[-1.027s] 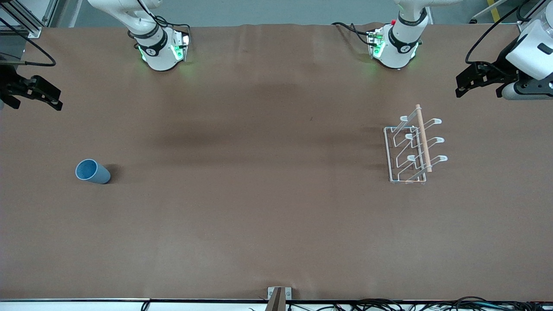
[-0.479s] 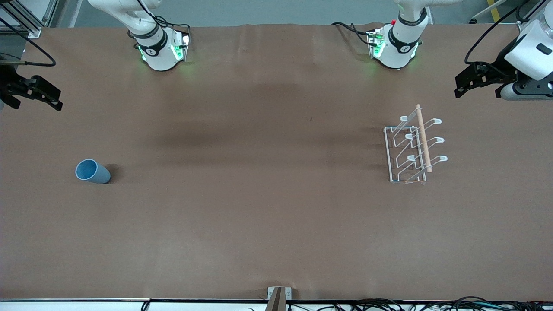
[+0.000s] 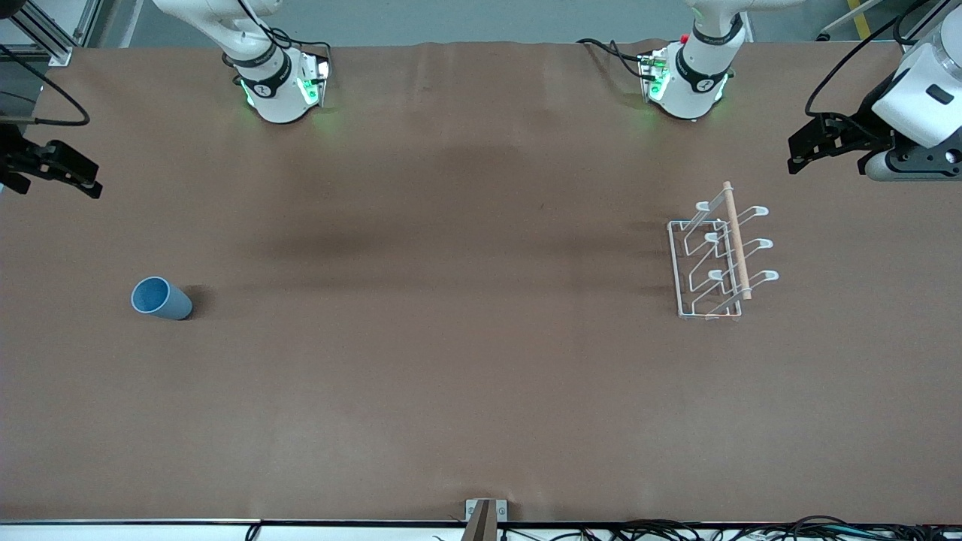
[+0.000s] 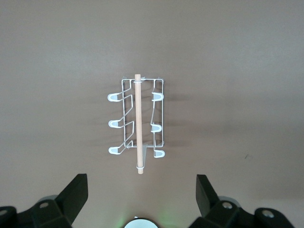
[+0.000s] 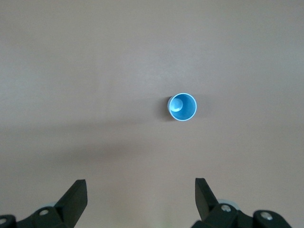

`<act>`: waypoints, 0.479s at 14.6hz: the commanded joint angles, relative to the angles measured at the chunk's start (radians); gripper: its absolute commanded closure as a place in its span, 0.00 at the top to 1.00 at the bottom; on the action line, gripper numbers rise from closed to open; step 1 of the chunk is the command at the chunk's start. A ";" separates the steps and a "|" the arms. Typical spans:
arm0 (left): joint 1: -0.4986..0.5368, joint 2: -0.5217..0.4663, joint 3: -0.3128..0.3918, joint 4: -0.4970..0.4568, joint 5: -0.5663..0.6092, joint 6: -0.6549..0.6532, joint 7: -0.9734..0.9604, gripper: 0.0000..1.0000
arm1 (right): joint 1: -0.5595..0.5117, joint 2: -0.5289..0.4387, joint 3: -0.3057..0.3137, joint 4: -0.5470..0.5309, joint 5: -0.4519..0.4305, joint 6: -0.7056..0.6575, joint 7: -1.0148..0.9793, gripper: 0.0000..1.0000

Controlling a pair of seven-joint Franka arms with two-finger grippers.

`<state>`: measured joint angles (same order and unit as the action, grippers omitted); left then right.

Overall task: Hang cup on cup holder
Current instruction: 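Move the open right gripper down to the light blue cup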

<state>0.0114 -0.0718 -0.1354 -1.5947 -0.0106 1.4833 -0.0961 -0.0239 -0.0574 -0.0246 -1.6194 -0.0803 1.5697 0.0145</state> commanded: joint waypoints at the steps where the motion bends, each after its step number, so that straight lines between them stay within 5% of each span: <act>1: -0.004 0.015 -0.001 0.030 0.004 -0.014 0.004 1.00 | -0.074 -0.002 0.005 -0.150 0.016 0.125 -0.008 1.00; 4: -0.004 0.015 -0.001 0.030 0.004 -0.014 0.006 1.00 | -0.152 0.019 0.005 -0.276 0.016 0.264 -0.044 1.00; 7: -0.004 0.015 -0.001 0.030 0.004 -0.014 0.006 1.00 | -0.227 0.131 0.005 -0.293 0.016 0.364 -0.088 0.99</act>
<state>0.0109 -0.0705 -0.1362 -1.5933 -0.0106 1.4833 -0.0961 -0.2010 0.0163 -0.0319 -1.9026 -0.0803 1.8836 -0.0353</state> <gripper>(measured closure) 0.000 0.000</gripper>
